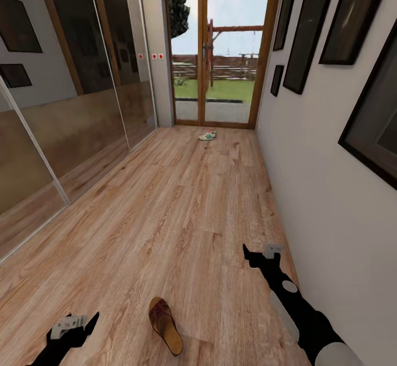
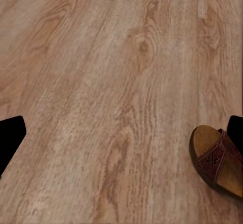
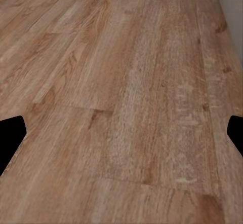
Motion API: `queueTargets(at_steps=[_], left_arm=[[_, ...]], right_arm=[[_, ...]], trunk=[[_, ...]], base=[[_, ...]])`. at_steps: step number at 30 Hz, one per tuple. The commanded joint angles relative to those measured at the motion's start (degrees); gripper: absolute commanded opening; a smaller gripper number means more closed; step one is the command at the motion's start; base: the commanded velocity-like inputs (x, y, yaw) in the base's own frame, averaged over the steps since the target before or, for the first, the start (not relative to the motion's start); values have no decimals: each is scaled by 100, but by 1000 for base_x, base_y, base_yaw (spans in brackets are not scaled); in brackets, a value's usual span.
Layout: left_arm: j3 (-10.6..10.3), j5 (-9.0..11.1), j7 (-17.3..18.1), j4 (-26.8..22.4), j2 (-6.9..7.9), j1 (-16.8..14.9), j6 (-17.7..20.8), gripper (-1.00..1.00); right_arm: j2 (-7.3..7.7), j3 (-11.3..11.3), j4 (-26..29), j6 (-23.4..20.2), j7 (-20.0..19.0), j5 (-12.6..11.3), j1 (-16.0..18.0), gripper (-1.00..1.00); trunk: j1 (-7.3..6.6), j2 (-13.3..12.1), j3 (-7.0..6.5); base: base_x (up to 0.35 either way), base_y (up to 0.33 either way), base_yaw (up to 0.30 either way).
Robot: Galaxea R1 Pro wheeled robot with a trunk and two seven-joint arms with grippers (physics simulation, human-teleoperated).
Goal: Pick up the two gym shoes and the two sandals from the corridor floor and place them onto the hallstand (shoe rack) in the corridor, making sure they are on the rack and not on the floor. Arrange them so the two gym shoes are next to each other and the two sandals are next to each other.
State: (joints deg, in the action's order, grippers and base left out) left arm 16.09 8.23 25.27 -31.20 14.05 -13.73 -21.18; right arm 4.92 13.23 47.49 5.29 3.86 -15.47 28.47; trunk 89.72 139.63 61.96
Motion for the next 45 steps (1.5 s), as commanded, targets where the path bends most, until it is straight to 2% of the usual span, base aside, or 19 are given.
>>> queueTargets(at_steps=[1, 3, 4, 9, 12, 16, 20, 22, 30, 33, 37, 45], left_arm=[[15, 26, 44, 14, -12, -61, 21, 100], [12, -21, 30, 25, -31, -169, 63, 100], [10, -172, -12, 33, -138, -493, 362, 100], [9, -256, -243, 27, -356, -868, 806, 100], [8, -263, -433, 16, -468, -953, 910, 100], [3, -271, -890, -25, -734, -1026, 991, 100], [-19, -268, -1211, -42, -890, -1049, 1009, 100], [-25, -264, -1499, -48, -975, -1063, 1017, 100], [36, -177, -1938, -29, -1048, -1070, 1013, 100], [38, -142, -2143, -28, -1162, -1068, 986, 100], [29, -133, -2212, -34, -1231, -1057, 942, 100], [41, -129, -2236, -36, -1245, -1059, 934, 100]], right_arm=[[11, 37, 36, -4, 39, -62, 11, 100], [13, 35, 84, -44, 40, -62, 20, 100], [16, 28, 140, -92, 43, -61, 31, 100], [10, 45, 162, -111, 48, -58, 35, 100], [10, 50, 163, -113, 50, -56, 35, 100], [9, 52, 164, -115, 53, -55, 36, 100], [9, 55, 164, -116, 53, -53, 36, 100], [9, 59, 166, -116, 53, -53, 36, 100], [9, 66, 164, -116, 53, -53, 36, 100], [9, 66, 164, -116, 52, -53, 36, 100], [9, 66, 164, -116, 52, -53, 36, 100], [4, 82, 161, -116, 49, -53, 36, 100]], trunk=[[-1, 2, 5], [-1, 2, 5], [-1, 2, 5], [-1, 2, 5], [-1, 2, 5], [-1, 2, 5], [-1, 2, 5], [-1, 2, 5], [-1, 2, 5], [-1, 2, 5], [-1, 2, 5], [-1, 2, 5]], base=[[0, 0, 0], [0, 0, 0], [0, 0, 0], [0, 0, 0], [0, 0, 0], [0, 0, 0], [0, 0, 0], [0, 0, 0], [0, 0, -27], [0, 0, -199], [0, 0, -254], [-140, 1, -150]])
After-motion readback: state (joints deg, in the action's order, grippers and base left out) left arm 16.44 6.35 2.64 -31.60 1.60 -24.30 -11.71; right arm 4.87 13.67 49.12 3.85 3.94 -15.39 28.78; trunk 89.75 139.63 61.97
